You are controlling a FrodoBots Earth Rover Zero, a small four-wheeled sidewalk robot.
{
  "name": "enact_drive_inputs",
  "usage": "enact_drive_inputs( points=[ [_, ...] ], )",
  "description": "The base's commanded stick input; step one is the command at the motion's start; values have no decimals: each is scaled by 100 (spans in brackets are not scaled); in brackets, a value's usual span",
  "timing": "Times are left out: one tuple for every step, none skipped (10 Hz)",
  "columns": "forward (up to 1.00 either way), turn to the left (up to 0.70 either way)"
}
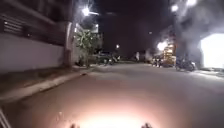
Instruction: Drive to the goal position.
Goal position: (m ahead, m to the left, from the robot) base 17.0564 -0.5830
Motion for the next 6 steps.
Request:
enact_drive_inputs(
  points=[
    [100,0],
    [100,0],
    [100,0],
    [100,-23],
    [100,-40],
    [100,-40]
  ],
)
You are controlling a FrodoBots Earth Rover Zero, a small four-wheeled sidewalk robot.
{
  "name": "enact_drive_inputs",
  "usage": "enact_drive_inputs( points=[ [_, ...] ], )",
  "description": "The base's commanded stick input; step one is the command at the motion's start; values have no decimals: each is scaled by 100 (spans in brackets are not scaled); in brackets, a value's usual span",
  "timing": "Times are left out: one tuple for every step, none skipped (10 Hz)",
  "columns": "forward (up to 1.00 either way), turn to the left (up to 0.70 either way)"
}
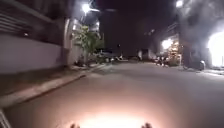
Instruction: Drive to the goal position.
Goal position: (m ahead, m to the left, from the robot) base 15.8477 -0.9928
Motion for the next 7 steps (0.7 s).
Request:
enact_drive_inputs(
  points=[
    [100,-40],
    [100,-25],
    [100,-6],
    [100,0],
    [100,0],
    [100,0],
    [100,0]
  ],
)
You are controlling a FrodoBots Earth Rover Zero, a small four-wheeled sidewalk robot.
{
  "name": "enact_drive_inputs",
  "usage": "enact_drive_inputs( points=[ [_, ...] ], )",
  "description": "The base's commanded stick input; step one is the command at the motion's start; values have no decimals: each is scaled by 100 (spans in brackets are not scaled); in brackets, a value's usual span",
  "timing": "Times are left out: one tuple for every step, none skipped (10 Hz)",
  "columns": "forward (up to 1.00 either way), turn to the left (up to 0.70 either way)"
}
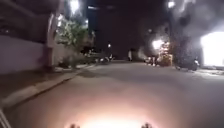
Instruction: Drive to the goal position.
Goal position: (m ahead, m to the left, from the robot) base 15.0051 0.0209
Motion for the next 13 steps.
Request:
enact_drive_inputs(
  points=[
    [100,0],
    [100,0],
    [100,0],
    [100,0],
    [100,0],
    [100,0],
    [100,-7],
    [100,-34],
    [100,-39],
    [100,-40],
    [100,-40],
    [100,-14],
    [100,0]
  ],
)
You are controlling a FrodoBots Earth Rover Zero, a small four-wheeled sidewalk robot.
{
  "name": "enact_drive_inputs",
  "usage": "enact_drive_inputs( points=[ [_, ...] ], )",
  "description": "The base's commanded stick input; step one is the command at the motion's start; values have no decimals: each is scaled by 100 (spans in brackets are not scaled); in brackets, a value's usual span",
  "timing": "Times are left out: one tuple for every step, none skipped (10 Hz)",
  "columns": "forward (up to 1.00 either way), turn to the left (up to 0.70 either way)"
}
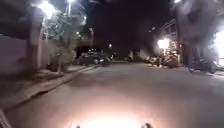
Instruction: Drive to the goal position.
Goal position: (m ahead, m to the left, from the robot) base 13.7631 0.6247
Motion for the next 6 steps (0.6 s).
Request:
enact_drive_inputs(
  points=[
    [100,0],
    [100,0],
    [100,0],
    [100,0],
    [100,0],
    [100,0]
  ],
)
